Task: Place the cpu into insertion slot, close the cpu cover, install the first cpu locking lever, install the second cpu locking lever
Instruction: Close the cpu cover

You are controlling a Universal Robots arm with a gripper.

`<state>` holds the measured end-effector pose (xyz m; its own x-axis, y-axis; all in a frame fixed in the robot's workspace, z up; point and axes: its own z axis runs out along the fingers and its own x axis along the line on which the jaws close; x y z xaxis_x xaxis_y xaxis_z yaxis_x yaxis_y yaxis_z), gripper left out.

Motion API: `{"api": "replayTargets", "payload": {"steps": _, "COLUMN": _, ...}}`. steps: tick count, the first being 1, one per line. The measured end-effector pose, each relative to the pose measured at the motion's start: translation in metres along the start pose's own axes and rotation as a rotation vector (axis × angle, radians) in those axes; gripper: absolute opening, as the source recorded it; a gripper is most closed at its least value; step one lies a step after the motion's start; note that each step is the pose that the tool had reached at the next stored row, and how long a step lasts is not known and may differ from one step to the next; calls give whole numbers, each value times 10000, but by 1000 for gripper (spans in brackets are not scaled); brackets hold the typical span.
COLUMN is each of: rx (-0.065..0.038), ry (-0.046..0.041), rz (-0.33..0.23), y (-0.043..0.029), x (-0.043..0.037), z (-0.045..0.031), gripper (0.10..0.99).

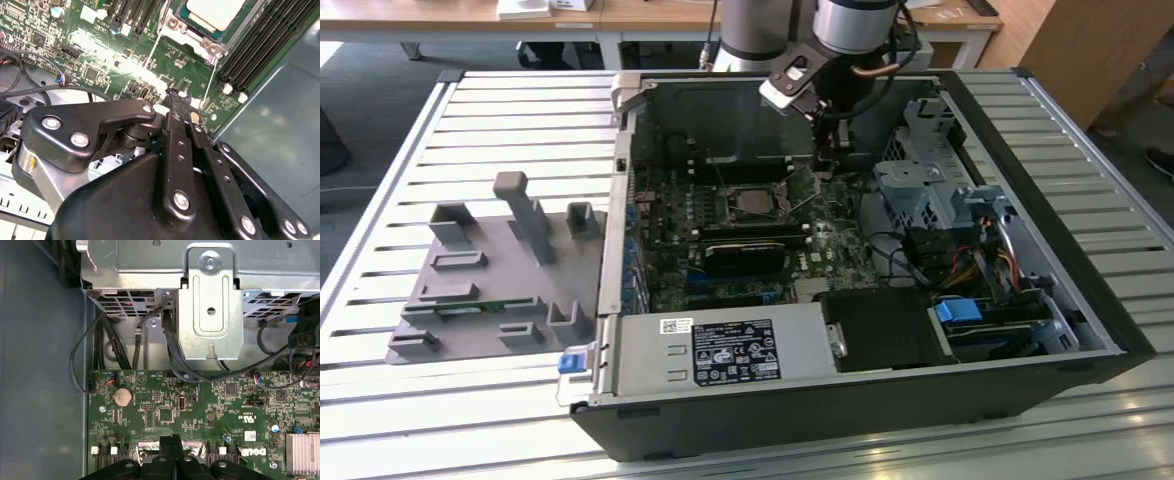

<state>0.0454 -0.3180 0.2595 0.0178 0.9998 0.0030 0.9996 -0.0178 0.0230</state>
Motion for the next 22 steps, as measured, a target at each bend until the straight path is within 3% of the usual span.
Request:
{"api": "replayTargets", "payload": {"steps": 9, "rx": 0, "ry": 1, "rz": 0, "y": 19, "x": 3, "z": 2, "gripper": 118}}
{"api": "replayTargets", "payload": {"steps": 22, "rx": 25, "ry": -20, "rz": 0, "y": 134, "x": 44, "z": 40, "gripper": 118}}
